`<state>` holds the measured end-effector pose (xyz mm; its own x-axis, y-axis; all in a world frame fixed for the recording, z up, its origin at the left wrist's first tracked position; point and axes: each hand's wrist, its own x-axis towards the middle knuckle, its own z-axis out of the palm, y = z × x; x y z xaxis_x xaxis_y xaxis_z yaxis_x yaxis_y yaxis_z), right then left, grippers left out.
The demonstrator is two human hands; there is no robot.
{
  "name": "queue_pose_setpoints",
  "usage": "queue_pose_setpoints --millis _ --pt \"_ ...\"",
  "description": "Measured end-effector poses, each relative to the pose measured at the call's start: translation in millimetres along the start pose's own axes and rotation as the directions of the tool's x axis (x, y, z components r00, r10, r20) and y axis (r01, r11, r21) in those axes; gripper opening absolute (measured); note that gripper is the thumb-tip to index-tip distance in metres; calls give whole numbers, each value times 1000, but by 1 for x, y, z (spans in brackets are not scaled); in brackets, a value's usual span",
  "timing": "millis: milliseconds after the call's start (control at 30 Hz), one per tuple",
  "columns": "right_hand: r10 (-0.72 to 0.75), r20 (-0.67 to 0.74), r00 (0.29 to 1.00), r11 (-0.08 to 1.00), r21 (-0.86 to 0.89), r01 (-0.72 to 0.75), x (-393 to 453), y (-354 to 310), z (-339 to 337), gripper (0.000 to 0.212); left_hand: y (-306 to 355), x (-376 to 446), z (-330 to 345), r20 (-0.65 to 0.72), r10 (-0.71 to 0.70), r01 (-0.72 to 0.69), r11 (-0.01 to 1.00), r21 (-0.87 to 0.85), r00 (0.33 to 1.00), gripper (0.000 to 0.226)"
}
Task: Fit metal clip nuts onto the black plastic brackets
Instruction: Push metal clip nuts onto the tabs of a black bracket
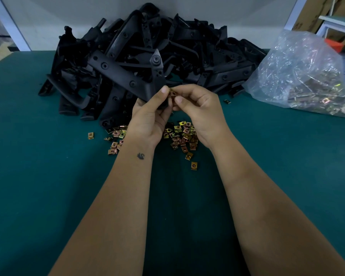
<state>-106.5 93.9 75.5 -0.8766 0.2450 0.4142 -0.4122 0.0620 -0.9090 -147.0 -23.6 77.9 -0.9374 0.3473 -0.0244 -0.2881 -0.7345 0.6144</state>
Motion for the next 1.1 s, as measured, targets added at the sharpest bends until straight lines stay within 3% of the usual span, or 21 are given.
queue_pose_setpoints --millis 433,733,900,1100 --pt "9 -7 1000 1000 -17 -10 1 0 -1 23 1 4 -1 -25 -25 25 999 31 999 8" --pt "53 -99 994 994 -94 -62 0 1 3 13 -1 6 1 -79 68 -59 993 104 995 18" --pt "45 -75 996 987 -151 -56 0 -3 2 14 -2 7 0 -88 51 -41 993 108 995 17" --pt "38 -39 999 994 -101 -42 -2 -6 5 14 0 8 -2 -137 51 -45 998 51 989 19"
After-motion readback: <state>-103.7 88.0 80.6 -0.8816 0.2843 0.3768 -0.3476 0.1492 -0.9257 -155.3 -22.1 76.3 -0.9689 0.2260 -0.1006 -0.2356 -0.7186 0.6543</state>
